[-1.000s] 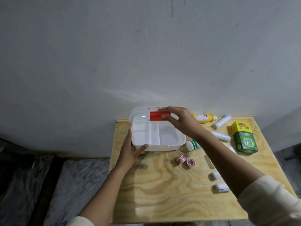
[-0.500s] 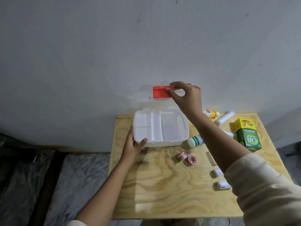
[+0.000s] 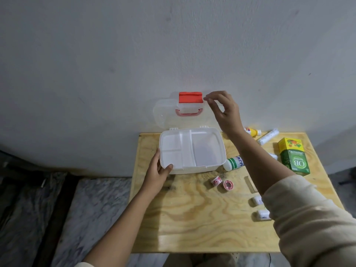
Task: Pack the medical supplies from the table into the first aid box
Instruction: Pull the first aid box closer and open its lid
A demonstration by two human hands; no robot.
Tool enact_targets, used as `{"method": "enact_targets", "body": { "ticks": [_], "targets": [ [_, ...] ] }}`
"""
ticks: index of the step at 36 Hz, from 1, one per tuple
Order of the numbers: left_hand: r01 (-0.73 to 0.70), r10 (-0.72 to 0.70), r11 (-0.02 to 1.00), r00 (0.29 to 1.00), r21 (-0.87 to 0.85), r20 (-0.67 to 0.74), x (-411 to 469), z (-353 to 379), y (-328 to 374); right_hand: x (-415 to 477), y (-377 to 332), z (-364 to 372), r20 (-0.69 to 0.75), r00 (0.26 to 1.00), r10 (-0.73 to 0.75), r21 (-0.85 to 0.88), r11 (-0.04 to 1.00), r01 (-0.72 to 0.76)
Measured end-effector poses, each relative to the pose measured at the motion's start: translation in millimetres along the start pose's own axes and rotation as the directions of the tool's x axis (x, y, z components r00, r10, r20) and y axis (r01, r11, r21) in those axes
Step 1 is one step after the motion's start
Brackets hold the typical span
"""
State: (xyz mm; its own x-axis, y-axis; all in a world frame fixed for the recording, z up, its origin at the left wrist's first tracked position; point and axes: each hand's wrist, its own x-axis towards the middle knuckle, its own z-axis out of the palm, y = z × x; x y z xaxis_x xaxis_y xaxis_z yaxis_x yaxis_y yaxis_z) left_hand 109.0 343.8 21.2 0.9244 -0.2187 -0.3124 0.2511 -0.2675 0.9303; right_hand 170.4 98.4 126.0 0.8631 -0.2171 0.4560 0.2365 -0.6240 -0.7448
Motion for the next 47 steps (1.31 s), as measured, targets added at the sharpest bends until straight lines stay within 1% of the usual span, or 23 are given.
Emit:
{"method": "enact_targets", "body": {
  "ticks": [3,5,8,10,12,16,21,24,27,31,37,39,42,47],
  "targets": [
    [0.012,-0.012,1.000,1.000,0.009,-0.007,0,-1,-1,-2,5,-7,0.051,0.998,-0.024,-0.002,1.000,0.024],
    [0.017,-0.017,1.000,1.000,-0.004,-0.002,0,-2,1,-3,5,-10,0.032,0.999,-0.001,0.006,1.000,0.001],
    [0.028,-0.028,1.000,0.999,-0.011,0.023,-3,-2,3,-3,4,-12,-0.067,0.994,0.085,0.035,0.996,-0.083],
    [0.028,-0.028,1.000,0.999,-0.006,0.042,-6,-3,1,-3,5,-12,-0.169,0.969,0.179,0.076,0.983,-0.168],
    [0.025,-0.025,1.000,0.997,0.005,0.067,-10,-3,-2,-4,6,-13,-0.253,0.933,0.254,0.079,0.967,-0.242],
    [0.032,-0.034,0.999,0.995,0.024,0.098,-19,-1,-6,-6,7,-15,-0.280,0.889,0.363,0.139,0.931,-0.337],
    [0.032,-0.033,0.999,0.996,0.022,0.083,-26,5,-10,-4,8,-18,-0.268,0.879,0.395,0.192,0.916,-0.353],
    [0.029,-0.031,0.999,0.997,0.016,0.071,-28,10,-7,-3,10,-19,-0.271,0.875,0.402,0.199,0.912,-0.358],
    [0.016,-0.018,0.999,0.998,0.046,0.059,-24,13,-6,-2,10,-20,-0.277,0.866,0.415,0.199,0.907,-0.371],
    [-0.075,0.069,0.993,0.995,0.088,0.069,-13,16,-4,-4,8,-21,-0.301,0.845,0.441,0.229,0.894,-0.385],
    [-0.210,0.203,0.975,0.975,0.076,0.092,-8,20,1,-6,9,-22,-0.294,0.849,0.439,0.240,0.894,-0.380],
    [-0.229,0.222,0.970,0.971,0.083,0.090,-7,22,1,-6,8,-22,-0.295,0.848,0.441,0.237,0.893,-0.382],
    [-0.222,0.216,0.972,0.974,0.083,0.070,-8,24,1,-6,9,-23,-0.292,0.843,0.452,0.236,0.888,-0.395],
    [-0.268,0.265,0.960,0.963,0.078,0.045,-10,27,3,-14,11,-31,-0.276,0.851,0.448,0.227,0.890,-0.395]
  ]
}}
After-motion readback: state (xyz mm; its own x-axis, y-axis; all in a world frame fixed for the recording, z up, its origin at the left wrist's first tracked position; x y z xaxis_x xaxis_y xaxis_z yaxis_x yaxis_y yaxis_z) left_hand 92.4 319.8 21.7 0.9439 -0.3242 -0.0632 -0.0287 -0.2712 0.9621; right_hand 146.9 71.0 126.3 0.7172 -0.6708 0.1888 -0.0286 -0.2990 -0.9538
